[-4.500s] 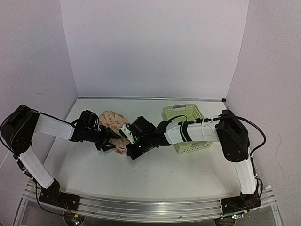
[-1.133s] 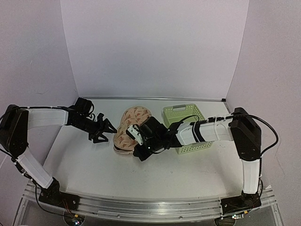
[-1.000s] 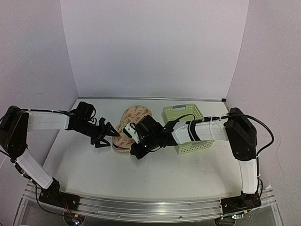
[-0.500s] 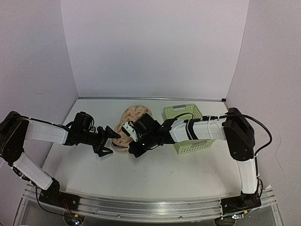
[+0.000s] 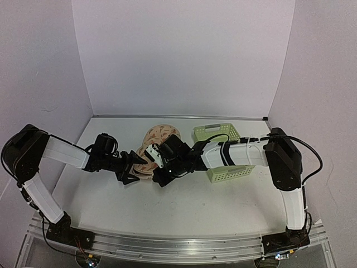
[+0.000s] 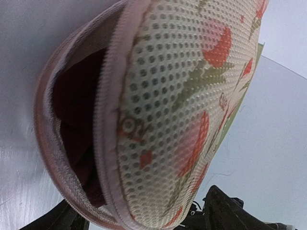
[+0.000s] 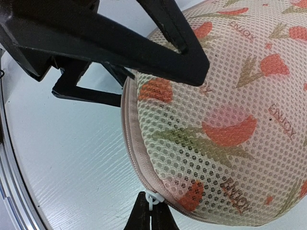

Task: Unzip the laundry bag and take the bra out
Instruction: Hold the laundry bag at the center of the board, then unzip the zipper of the laundry bag.

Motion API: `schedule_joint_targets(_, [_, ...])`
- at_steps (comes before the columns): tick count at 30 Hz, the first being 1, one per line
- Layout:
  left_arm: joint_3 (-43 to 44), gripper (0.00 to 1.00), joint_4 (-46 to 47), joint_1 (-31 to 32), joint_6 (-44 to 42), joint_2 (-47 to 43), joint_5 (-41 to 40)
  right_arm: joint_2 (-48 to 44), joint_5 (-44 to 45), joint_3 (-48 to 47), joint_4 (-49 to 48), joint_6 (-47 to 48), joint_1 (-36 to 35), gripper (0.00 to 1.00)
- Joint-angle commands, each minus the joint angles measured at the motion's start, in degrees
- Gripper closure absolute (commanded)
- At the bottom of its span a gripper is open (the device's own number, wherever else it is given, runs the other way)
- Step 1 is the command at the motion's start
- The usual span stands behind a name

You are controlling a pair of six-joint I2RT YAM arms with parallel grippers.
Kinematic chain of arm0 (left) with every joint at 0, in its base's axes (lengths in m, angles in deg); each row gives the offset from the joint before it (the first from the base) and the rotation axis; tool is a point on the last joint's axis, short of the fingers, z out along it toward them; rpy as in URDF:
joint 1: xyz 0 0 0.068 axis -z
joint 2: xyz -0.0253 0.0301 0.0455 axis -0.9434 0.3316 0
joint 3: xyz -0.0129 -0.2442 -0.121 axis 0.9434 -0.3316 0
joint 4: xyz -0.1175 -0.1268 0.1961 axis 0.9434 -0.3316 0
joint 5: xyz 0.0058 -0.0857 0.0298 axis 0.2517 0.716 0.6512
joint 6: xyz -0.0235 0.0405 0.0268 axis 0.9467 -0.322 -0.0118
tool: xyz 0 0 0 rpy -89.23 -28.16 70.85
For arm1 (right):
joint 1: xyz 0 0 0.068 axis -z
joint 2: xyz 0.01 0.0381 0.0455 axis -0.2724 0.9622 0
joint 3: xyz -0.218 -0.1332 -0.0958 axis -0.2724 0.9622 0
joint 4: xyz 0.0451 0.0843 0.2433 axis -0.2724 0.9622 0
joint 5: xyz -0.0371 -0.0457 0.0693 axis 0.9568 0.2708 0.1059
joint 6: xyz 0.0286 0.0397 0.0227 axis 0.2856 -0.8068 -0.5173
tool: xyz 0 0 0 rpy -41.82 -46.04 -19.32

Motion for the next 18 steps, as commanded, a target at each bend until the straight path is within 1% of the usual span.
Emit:
schedule_joint_targets(1, [3.18, 0.23, 4.39, 0.35, 0.63, 1.78, 1.80, -2.20, -0.36, -0.44, -1.61, -0.28, -0.15, 1.00])
schedule_joint_targets(9, [3.96, 0.66, 5.21, 0.24, 0.04, 3.48, 2.53, -3.66, -1.29, 1.25, -2.33, -0.02, -0.18, 1.00])
schedule_joint_targets(11, [3.95, 0.80, 5.32, 0.22, -0.18, 3.53, 2.57, -4.31, -1.71, 2.08, -2.74, 0.07, -0.19, 1.00])
schedule_joint_targets(13, [4.04, 0.97, 5.35, 0.15, -0.28, 3.60, 2.58, -5.12, -2.07, 3.35, -3.07, 0.20, -0.18, 1.00])
schedule_joint_targets(14, [4.02, 1.00, 5.39, 0.09, -0.36, 3.58, 2.58, -5.51, -2.21, 4.12, -3.23, 0.29, -0.17, 1.00])
schedule_joint_targets(18, [4.20, 1.00, 5.28, -0.70, -1.02, 2.74, 2.86, -7.33, -2.52, 7.49, -4.06, 0.92, -0.15, 1.00])
